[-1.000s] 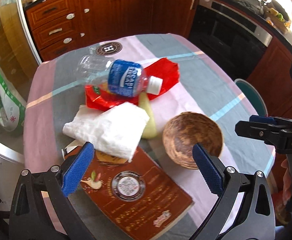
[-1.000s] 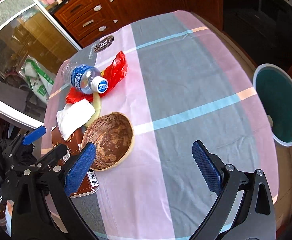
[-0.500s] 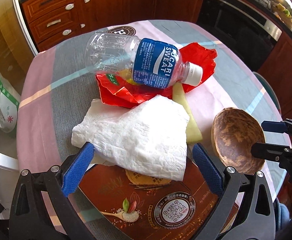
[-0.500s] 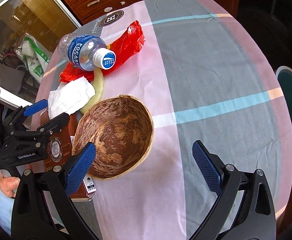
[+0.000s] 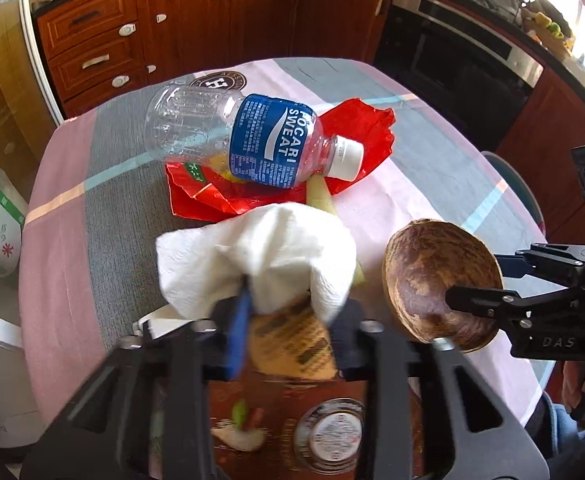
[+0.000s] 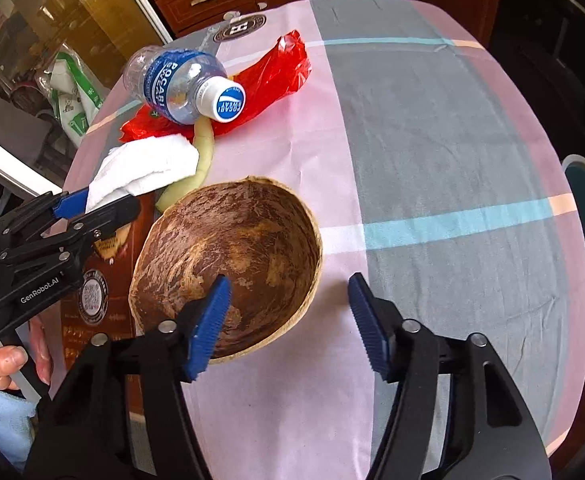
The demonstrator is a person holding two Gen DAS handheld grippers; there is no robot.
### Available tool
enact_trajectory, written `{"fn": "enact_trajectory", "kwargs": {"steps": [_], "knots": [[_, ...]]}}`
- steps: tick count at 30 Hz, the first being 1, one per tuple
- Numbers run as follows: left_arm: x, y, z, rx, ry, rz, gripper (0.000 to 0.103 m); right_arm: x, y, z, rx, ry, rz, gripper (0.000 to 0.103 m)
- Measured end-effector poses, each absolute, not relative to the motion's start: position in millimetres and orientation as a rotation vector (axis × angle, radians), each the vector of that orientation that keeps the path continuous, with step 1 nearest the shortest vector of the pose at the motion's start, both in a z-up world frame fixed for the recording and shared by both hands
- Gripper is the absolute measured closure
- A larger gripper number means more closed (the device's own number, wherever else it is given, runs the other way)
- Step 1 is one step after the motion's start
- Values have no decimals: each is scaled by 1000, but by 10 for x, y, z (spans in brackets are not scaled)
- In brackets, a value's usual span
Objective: Collect trash
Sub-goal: 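Grasp the white tissue with the left gripper while the right grasps the wooden bowl rim, then carry the tissue and wooden bowl over the bin and open both grippers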
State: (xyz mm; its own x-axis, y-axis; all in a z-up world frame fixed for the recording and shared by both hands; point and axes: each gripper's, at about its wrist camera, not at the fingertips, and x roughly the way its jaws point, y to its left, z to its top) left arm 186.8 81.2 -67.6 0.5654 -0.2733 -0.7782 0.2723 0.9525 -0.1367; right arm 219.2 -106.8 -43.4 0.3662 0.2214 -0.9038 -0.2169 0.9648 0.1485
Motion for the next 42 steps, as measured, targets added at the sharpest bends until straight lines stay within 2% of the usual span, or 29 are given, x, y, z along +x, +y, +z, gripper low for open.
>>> {"fn": "enact_trajectory", "kwargs": {"steps": [1, 2, 4, 14, 23, 32, 36, 38, 39, 42], "knots": [[1848, 803, -649, -9, 917, -324, 89, 2188, -1088, -436, 10, 1167, 285, 70], [1830, 784, -630, -16, 923, -333, 90, 2188, -1114, -432, 14, 1165, 281, 85], [1768, 712, -606, -20, 933, -356, 91, 2192, -1187, -431, 47, 1168, 287, 89], [1566, 353, -362, 19, 890, -404, 91, 2068, -1756, -284, 106, 1108, 190, 96], [1717, 3, -365, 3, 948, -509, 91, 1972, -2256, -203, 160, 1068, 105, 97], [1614, -419, -182, 62, 914, -546, 91, 1934, -2571, -51, 245, 1034, 129, 98], [1589, -361, -251, 55, 943, -539, 91, 1900, -2530, -107, 255, 1050, 173, 90], [1548, -353, -313, 60, 964, -549, 91, 1899, -2468, -158, 279, 1068, 217, 58], [1529, -362, -353, 69, 978, -556, 91, 1900, -2430, -185, 282, 1076, 231, 53], [1502, -376, -471, 105, 1008, -550, 89, 1920, -2320, -260, 264, 1093, 244, 51]]}}
